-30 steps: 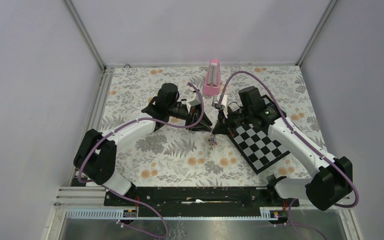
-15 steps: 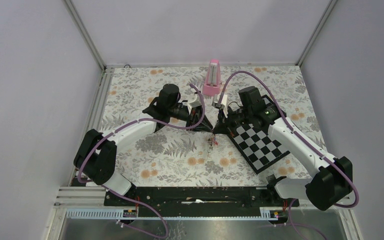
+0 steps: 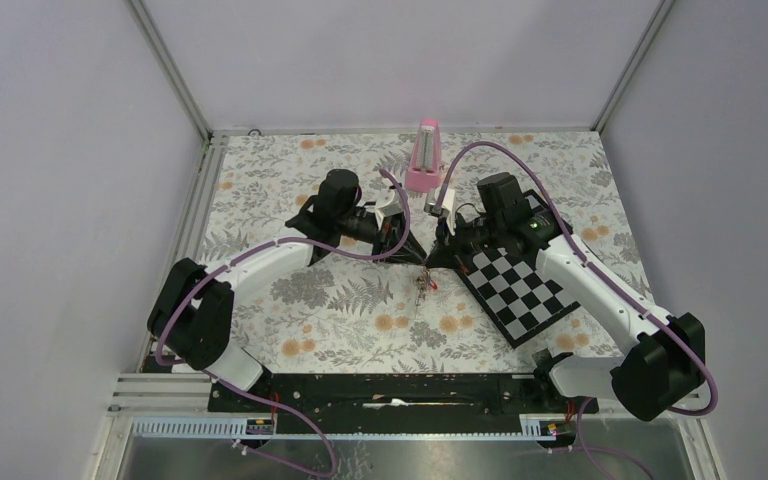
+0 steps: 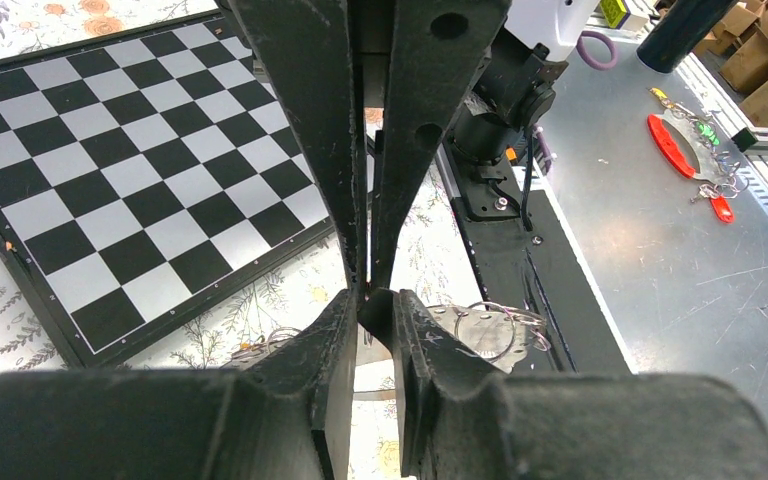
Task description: Put the keys on the keyring
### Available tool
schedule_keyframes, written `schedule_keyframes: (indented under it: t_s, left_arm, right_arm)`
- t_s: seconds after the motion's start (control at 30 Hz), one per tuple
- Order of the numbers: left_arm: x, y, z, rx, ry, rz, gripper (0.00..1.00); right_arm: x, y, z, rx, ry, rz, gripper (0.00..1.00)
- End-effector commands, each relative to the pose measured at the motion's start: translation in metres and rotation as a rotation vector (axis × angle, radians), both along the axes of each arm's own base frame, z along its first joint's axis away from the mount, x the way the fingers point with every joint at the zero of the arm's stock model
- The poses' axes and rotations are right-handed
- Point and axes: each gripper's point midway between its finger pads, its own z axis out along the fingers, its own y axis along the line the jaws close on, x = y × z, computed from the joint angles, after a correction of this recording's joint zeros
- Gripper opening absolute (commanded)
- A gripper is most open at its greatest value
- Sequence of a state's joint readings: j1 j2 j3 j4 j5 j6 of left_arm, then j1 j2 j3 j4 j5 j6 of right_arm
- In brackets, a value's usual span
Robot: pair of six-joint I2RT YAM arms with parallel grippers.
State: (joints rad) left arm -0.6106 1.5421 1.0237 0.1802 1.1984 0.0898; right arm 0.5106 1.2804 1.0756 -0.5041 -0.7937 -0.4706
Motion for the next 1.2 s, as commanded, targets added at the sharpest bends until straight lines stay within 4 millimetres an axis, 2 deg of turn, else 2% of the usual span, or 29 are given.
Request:
schedule_keyframes:
  t_s: [0.0, 0.6, 0.77, 0.9, 0.97, 1.03, 1.17]
  left_arm:
    - [-0.01, -0.002, -0.004, -0.011, -0.005, -0.05, 0.19]
    - [-0.014, -0.002, -0.009, -0.004, 0.006, -0.056, 0.23]
    - [-0.014, -0.002, -0.011, -0.001, 0.012, -0.059, 0.15]
    - [-0.014, -0.003, -0.01, -0.001, 0.013, -0.059, 0.0]
    - [-0.013, -0.003, -0.009, -0.001, 0.01, -0.057, 0.0]
    - [-0.012, -0.003, -0.008, -0.003, 0.003, -0.051, 0.0]
    - [-0.011, -0.002, 0.001, -0.023, -0.02, -0.043, 0.0]
  right_arm:
    - [0.009, 0.009, 0.022, 0.059, -0.078, 0.006, 0.0]
    - [0.01, 0.01, 0.025, 0.066, -0.083, 0.002, 0.0]
    - [0.01, 0.009, 0.026, 0.064, -0.089, -0.001, 0.0]
    - [0.01, 0.009, 0.026, 0.066, -0.092, -0.001, 0.0]
    - [0.01, 0.009, 0.026, 0.066, -0.093, -0.003, 0.0]
    - [0.01, 0.008, 0.026, 0.063, -0.094, -0.008, 0.05]
    - [0.013, 0.002, 0.026, 0.057, -0.11, -0.037, 0.23]
